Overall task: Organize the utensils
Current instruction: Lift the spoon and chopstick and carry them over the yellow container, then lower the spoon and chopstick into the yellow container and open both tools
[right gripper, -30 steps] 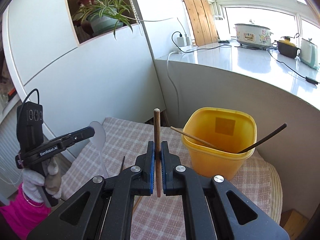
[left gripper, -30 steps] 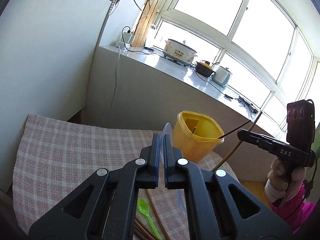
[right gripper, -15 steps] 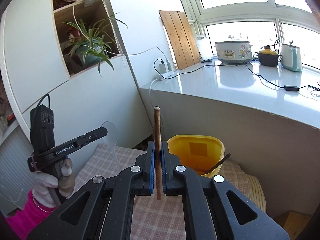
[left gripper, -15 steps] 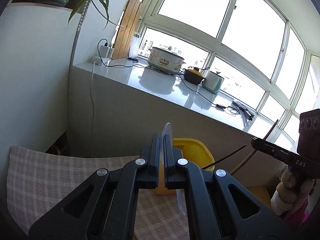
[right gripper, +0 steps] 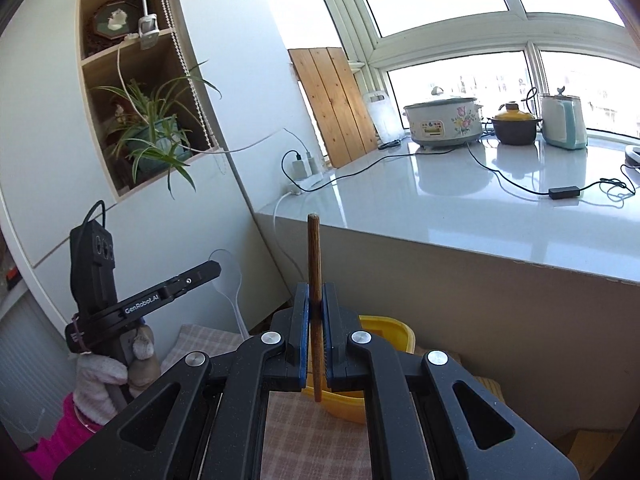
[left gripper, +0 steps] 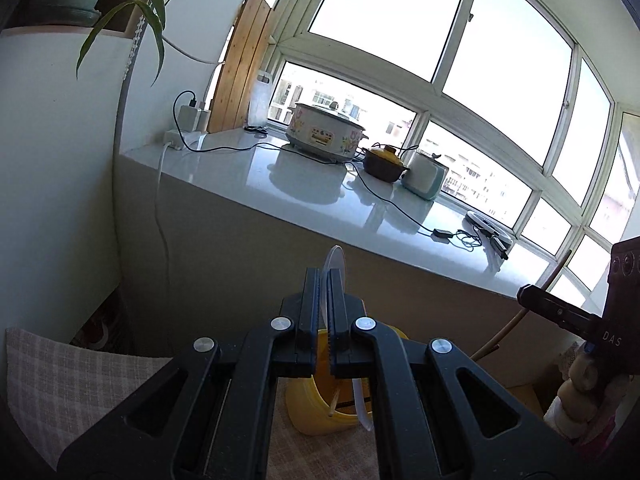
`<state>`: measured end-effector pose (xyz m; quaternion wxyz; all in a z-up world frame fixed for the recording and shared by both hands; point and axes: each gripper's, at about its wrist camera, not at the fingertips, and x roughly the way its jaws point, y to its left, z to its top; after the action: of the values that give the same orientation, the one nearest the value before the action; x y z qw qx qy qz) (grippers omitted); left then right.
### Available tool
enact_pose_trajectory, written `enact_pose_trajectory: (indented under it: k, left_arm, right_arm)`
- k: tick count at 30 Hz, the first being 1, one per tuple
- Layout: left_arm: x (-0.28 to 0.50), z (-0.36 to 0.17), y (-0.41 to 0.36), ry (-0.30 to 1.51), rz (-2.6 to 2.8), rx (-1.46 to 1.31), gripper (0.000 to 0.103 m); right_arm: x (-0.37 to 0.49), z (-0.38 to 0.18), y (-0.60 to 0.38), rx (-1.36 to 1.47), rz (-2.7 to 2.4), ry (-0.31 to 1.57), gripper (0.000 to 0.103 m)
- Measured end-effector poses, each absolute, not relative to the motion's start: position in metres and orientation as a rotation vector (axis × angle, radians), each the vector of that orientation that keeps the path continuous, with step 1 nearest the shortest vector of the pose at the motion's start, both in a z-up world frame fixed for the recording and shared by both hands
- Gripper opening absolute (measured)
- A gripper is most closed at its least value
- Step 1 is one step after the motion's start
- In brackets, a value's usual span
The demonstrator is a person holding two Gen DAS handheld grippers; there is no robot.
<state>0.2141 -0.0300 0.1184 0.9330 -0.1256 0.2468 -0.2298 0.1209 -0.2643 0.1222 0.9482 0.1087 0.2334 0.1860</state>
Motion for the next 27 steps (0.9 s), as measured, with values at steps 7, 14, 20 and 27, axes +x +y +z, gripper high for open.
enact_pose_trajectory:
  k: [7,14,20,27]
  left_arm:
    - [0.24,0.109,-0.04,0.533,-0.447,-0.255,0.001]
    - [0.26,0.099,-0.049,0.552,-0.417,-0.236,0.001]
    - [0.27,0.086,-0.053,0.574,-0.399,-0.214,0.001]
    - [0.266,0.077,-0.054,0.585,-0.404,-0.199,0.001]
  right_arm:
    - [0.131,0.128,-0.28,0.255,0.348,0.455,0.004]
    - [0.136,0.131,-0.292,0.293,0.325,0.443,0.004]
    - [0.138,0.136,-0.287,0.27,0.312,0.426,0.004]
    - [0.153,0.121,-0.275,0.235,0.297,0.468,0.004]
